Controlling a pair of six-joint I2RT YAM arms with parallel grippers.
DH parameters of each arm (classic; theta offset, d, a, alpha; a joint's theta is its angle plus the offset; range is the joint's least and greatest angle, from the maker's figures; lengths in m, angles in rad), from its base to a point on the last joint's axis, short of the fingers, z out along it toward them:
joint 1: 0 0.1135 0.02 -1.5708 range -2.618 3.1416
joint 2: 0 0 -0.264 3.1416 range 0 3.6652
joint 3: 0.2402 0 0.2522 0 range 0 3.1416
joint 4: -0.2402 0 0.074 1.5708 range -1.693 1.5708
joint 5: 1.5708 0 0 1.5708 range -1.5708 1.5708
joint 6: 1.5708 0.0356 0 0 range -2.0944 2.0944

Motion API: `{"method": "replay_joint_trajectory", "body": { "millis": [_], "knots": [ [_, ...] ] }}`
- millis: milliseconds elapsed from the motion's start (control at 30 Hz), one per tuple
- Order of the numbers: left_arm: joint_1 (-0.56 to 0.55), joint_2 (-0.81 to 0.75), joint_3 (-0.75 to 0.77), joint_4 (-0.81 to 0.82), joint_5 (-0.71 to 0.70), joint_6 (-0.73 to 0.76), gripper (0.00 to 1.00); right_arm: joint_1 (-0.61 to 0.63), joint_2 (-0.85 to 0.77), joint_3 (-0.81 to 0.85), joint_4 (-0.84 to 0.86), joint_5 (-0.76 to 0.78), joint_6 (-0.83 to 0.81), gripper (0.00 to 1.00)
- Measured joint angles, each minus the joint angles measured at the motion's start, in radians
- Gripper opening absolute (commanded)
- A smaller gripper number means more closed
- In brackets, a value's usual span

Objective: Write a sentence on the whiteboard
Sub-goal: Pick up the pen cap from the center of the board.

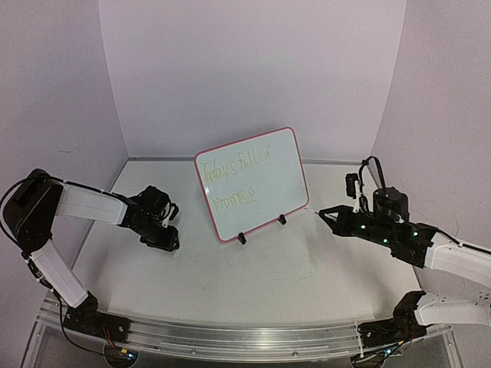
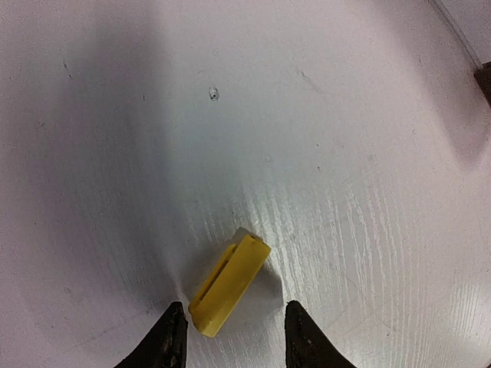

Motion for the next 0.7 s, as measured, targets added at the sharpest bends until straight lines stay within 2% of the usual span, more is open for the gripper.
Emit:
{"method": "replay_joint_trajectory", "body": {
  "millis": [467, 700],
  "knots": [
    [-0.032, 0.032, 0.034, -0.011, -0.007, 0.005, 0.34, 0.0, 0.0, 0.0, -0.001, 0.004, 0.0, 0.0],
    [-0.05, 0.052, 0.064, -0.045, -0.034, -0.004, 0.25, 0.0, 0.0, 0.0, -0.006, 0.007, 0.0, 0.0]
  ]
}}
